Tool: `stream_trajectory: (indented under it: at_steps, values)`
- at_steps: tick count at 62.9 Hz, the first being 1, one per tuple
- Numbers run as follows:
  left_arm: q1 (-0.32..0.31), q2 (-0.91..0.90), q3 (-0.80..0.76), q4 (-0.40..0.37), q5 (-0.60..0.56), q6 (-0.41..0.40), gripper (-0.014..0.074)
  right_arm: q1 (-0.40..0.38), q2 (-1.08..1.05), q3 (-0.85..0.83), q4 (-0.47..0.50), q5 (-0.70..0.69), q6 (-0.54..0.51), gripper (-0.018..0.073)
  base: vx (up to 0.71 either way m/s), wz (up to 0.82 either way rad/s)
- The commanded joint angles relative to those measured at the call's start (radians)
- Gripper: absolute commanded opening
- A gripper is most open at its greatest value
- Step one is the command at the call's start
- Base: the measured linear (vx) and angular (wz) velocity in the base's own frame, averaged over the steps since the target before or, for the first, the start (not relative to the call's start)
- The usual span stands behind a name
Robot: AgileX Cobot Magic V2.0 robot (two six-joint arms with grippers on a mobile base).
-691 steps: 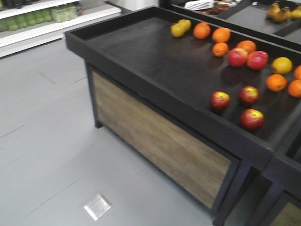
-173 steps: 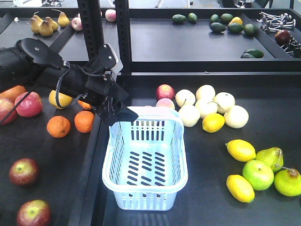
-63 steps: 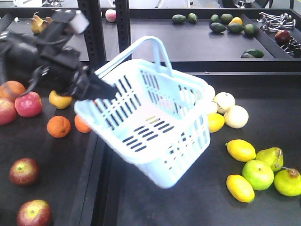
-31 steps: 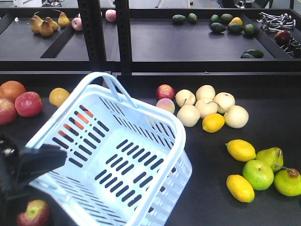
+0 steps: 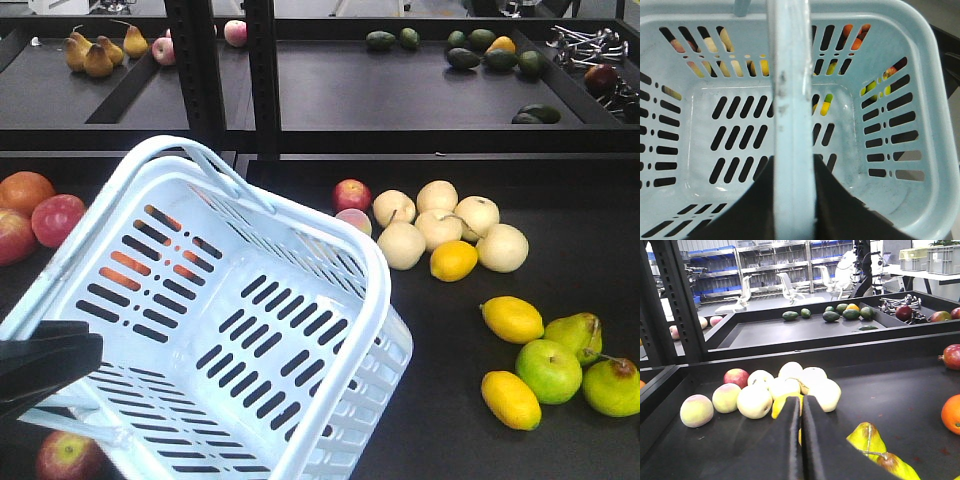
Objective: Pick three apples into basket with both arms
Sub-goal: 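Hold the basket in the left gripper while the base turns away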
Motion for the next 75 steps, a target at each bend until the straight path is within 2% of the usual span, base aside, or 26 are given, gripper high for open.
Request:
stream_trajectory:
  at_steps: [1, 75]
  values:
    - [-0.003, -0.007, -0.026, -0.065, -0.073, -0.007, -0.0007, -0.007, -0.013, 0.013, -0.01, -0.077, -0.005, -0.0004, 0.0, 0.0]
    - [-0.003, -0.006, -0.026, -0.065, -0.074, -0.007, -0.0008, -0.007, -0.013, 0.013, -0.01, -0.078, -0.005, -0.0004, -0.01, 0.02]
